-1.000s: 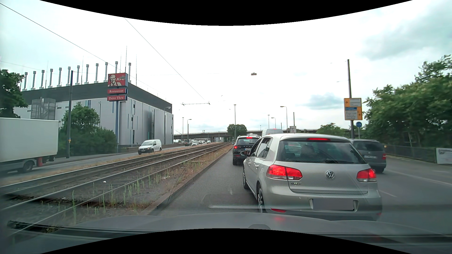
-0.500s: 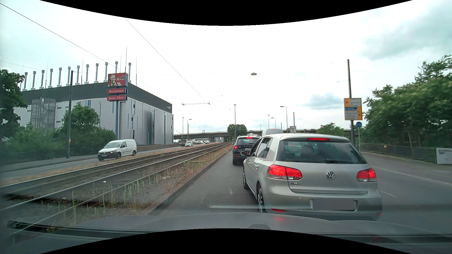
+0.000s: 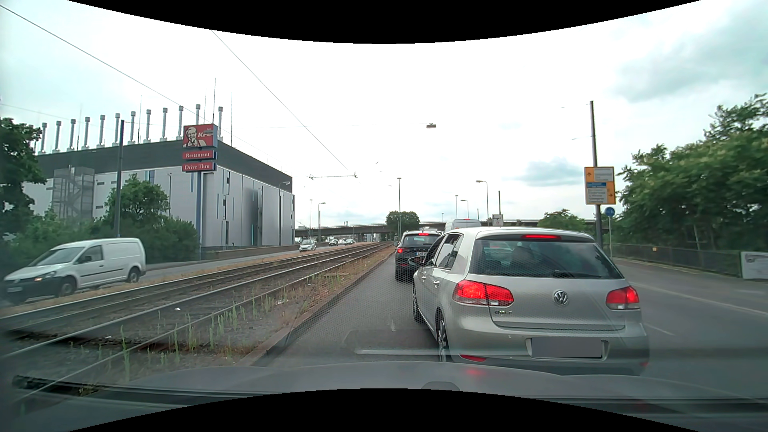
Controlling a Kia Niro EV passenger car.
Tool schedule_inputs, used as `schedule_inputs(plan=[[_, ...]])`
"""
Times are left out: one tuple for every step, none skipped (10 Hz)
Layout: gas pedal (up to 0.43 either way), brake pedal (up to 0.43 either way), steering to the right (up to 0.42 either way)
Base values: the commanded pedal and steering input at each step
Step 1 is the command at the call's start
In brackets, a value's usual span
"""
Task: Follow the waypoints while adhering to traffic rules and regulations
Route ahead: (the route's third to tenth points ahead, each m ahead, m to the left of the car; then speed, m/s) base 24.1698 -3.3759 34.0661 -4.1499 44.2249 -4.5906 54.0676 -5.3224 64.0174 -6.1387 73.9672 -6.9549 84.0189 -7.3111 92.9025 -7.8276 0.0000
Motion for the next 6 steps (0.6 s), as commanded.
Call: schedule_inputs(plan=[[0.000,0.244,0.001],[0.000,0.244,0.001],[0.000,0.244,0.001],[0.000,0.244,0.001],[0.000,0.244,0.001],[0.000,0.244,0.001]])
